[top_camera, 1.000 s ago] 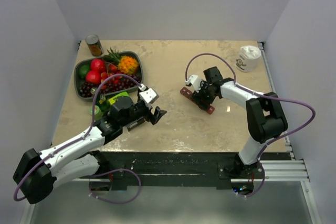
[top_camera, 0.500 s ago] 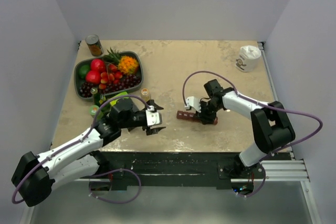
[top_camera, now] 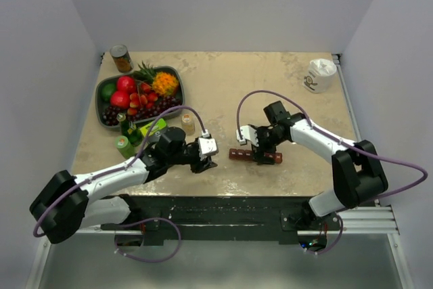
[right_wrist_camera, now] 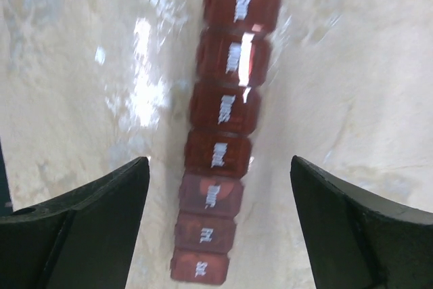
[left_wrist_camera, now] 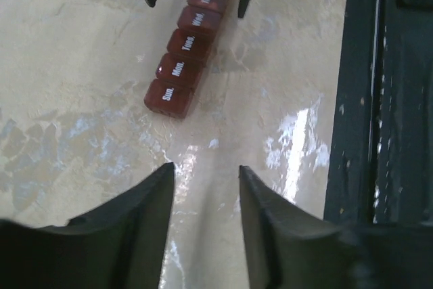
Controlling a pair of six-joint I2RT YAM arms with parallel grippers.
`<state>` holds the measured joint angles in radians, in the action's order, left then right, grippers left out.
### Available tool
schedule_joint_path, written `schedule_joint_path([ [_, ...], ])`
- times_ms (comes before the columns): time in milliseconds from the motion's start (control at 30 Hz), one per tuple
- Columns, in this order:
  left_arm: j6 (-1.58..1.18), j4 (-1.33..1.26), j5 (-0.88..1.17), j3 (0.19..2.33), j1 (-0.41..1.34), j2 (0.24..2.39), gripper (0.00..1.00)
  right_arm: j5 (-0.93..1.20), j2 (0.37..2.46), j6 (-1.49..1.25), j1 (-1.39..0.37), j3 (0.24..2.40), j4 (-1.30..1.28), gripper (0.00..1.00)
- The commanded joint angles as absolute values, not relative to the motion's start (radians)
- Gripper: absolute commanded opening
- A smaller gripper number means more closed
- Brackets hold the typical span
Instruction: Sort the pills into containers
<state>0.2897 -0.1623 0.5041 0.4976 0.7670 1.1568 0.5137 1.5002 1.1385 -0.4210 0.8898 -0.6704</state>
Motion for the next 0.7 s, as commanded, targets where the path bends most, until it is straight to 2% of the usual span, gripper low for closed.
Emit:
schedule_joint_path([
  [0, -0.094, -0.394, 0.420, 0.519, 0.770, 1.225, 0.38, 0.568, 1.470, 1.028, -0.498, 0.893, -0.513, 0.87],
  [33, -0.145, -0.467, 0.402, 0.506, 0.770, 1.241, 0.33, 0.551, 1.473, 0.991, -0.514, 0.875, -0.477, 0.87],
  [333, -0.414, -0.747, 0.308, 0.468, 0.770, 1.399, 0.17, 0.440, 1.511, 0.945, -0.561, 0.844, -0.382, 0.84],
  [500, -0.497, -0.836, 0.304, 0.497, 0.772, 1.518, 0.14, 0.416, 1.540, 0.939, -0.572, 0.844, -0.387, 0.80],
  [667, -0.570, -0.959, 0.354, 0.512, 0.770, 1.629, 0.12, 0.411, 1.558, 0.940, -0.575, 0.845, -0.403, 0.69],
])
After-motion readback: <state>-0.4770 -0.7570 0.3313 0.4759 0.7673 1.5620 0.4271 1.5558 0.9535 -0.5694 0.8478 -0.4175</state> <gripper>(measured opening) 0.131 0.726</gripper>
